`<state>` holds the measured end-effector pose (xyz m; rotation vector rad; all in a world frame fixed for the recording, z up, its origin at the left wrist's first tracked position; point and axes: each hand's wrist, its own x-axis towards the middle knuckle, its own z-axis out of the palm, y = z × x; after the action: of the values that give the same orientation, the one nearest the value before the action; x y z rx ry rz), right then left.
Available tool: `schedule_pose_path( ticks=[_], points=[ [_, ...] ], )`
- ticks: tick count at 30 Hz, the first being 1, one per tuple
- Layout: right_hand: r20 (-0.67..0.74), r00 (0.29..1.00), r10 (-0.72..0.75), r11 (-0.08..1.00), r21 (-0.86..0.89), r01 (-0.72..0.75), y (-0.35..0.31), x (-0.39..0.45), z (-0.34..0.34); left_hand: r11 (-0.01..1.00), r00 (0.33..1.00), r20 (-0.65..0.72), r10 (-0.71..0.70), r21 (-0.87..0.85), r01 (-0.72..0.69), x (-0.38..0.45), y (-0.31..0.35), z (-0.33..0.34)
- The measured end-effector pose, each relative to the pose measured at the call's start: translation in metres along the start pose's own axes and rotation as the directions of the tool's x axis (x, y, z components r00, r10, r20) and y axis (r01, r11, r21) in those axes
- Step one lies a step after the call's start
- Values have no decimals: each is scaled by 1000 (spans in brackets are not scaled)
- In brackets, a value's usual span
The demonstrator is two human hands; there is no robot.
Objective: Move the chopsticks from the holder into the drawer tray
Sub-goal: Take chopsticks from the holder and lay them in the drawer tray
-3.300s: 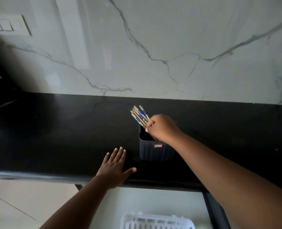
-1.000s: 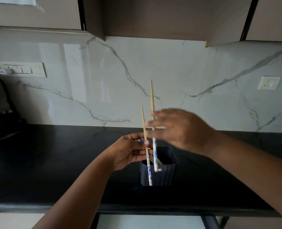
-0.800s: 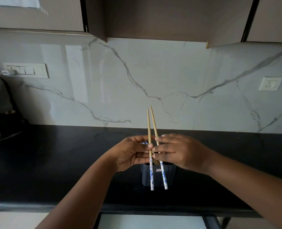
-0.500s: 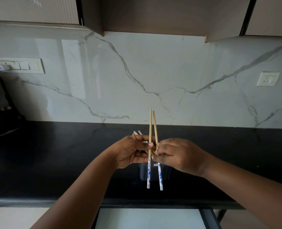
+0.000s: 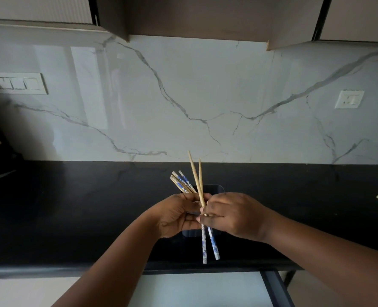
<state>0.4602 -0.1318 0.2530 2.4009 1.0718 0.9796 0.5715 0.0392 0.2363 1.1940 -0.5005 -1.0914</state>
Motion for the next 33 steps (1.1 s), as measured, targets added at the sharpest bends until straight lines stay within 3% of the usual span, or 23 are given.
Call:
schedule_pose_path(
  ticks=[3, 12, 16, 17, 18, 19, 20, 21, 22, 23, 26, 29, 33],
  points=[
    [21, 999, 39, 999, -9, -39, -2, -1, 1, 998, 999, 21, 34, -60, -32, 0, -2, 0],
    [68, 997, 40, 999, 27, -42, -10, -11, 6, 1000, 999, -30, -14, -17, 13, 2, -8, 6],
    [93, 958, 271, 943, 173, -283, -14, -11, 7, 999, 994, -110, 8, -38, -13, 6, -9, 3],
    [93, 913, 398, 882, 233, -408, -15, -11, 8, 999, 992, -126, 22, -43, -28, 5, -9, 3],
    [114, 821, 560, 762, 318, -564, -14, -11, 8, 998, 989, -144, 37, -50, -44, 5, -7, 3],
    [187, 679, 710, 565, 424, -708, -13, -9, 7, 996, 984, -169, 49, -63, -60, 7, -4, 1],
    [321, 495, 807, 296, 506, -810, -13, -5, 6, 994, 980, -192, 58, -77, -74, 8, -2, -1],
    [494, 320, 808, -13, 558, -830, -15, -3, 10, 992, 976, -208, 66, -89, -86, 8, 1, -1],
    [651, 199, 733, -277, 553, -786, -22, -1, 12, 991, 970, -231, 76, -90, -99, 6, 1, -3],
    [753, 146, 642, -443, 519, -731, -32, 0, 15, 989, 963, -253, 90, -89, -116, 2, -5, -4],
    [875, 129, 466, -589, 415, -694, -65, -13, 31, 998, 947, -320, 40, -25, -51, 4, -38, 3],
    [854, 85, 513, -662, 456, -595, -79, -8, 36, 998, 944, -324, 71, 22, -67, 0, -46, 3],
    [832, 100, 546, -676, 507, -535, -70, -6, 36, 987, 942, -297, 154, 90, -133, 0, -33, 3]
  ],
)
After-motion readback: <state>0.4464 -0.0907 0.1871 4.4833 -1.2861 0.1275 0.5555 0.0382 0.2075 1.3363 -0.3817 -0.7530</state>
